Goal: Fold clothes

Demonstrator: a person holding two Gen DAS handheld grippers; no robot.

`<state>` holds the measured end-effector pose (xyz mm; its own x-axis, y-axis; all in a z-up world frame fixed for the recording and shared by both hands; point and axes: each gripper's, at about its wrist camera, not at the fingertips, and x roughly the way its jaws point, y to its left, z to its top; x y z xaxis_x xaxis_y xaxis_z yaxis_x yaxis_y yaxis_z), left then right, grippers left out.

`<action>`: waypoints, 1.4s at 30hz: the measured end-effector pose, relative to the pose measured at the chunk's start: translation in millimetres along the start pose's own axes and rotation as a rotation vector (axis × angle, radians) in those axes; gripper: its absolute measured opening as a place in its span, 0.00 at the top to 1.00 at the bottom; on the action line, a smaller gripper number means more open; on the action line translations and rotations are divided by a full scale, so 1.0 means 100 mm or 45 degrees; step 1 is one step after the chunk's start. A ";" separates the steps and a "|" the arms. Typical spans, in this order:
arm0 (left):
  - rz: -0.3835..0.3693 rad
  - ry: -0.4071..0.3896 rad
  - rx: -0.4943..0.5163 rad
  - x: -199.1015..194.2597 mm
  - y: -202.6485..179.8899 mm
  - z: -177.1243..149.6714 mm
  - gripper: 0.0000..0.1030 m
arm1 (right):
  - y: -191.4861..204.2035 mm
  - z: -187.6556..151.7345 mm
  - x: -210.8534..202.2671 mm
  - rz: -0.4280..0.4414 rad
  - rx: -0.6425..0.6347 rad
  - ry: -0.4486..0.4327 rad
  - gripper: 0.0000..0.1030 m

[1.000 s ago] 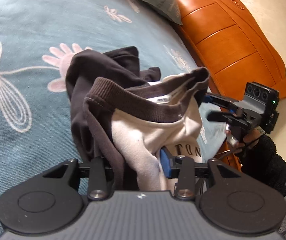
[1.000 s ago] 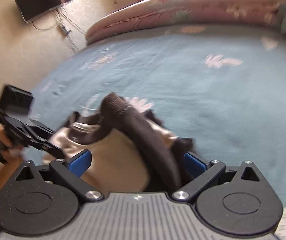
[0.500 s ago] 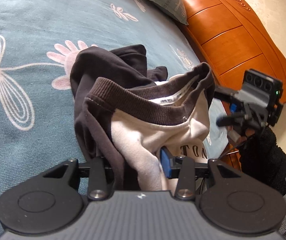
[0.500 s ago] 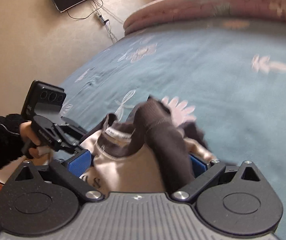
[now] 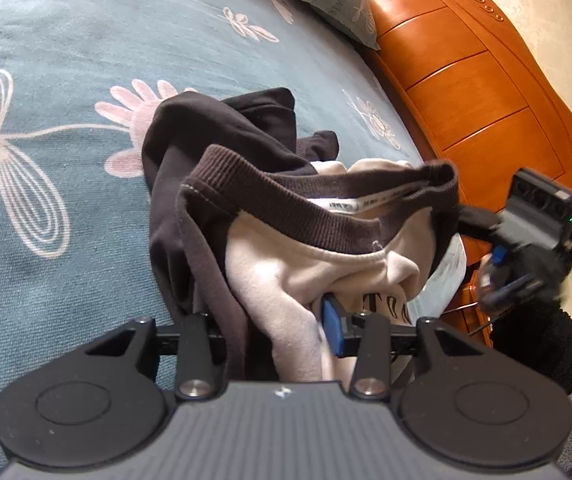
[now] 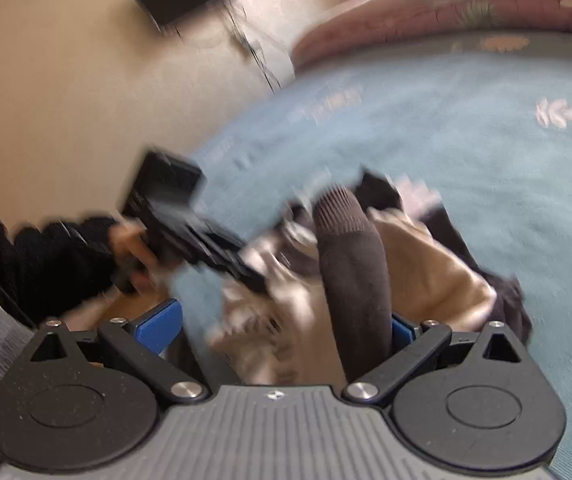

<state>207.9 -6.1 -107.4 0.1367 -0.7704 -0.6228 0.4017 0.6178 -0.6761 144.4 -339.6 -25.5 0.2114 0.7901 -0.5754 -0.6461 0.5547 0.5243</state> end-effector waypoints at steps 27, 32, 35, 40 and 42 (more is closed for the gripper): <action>0.111 -0.066 0.067 -0.27 -0.29 0.05 0.73 | -0.22 -0.17 0.07 -0.206 0.128 -0.067 0.58; 0.064 -0.048 0.025 -0.45 -0.25 0.04 0.81 | 0.01 -0.18 -0.15 -0.193 0.130 -0.074 0.81; 0.117 -0.028 0.072 -0.36 -0.23 -0.02 0.76 | 0.01 -0.19 -0.03 -0.217 0.107 -0.044 0.67; 0.095 0.012 0.107 -0.11 -0.20 -0.02 0.71 | -0.12 -0.18 0.31 -0.237 0.114 0.027 0.41; 0.091 0.026 0.122 0.00 -0.20 0.02 0.71 | -0.18 -0.18 0.36 -0.238 0.119 0.034 0.43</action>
<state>201.4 -18.7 -93.7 0.1499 -0.7211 -0.6764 0.4766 0.6521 -0.5896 150.3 -325.5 -67.1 0.3007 0.6645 -0.6841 -0.5261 0.7138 0.4622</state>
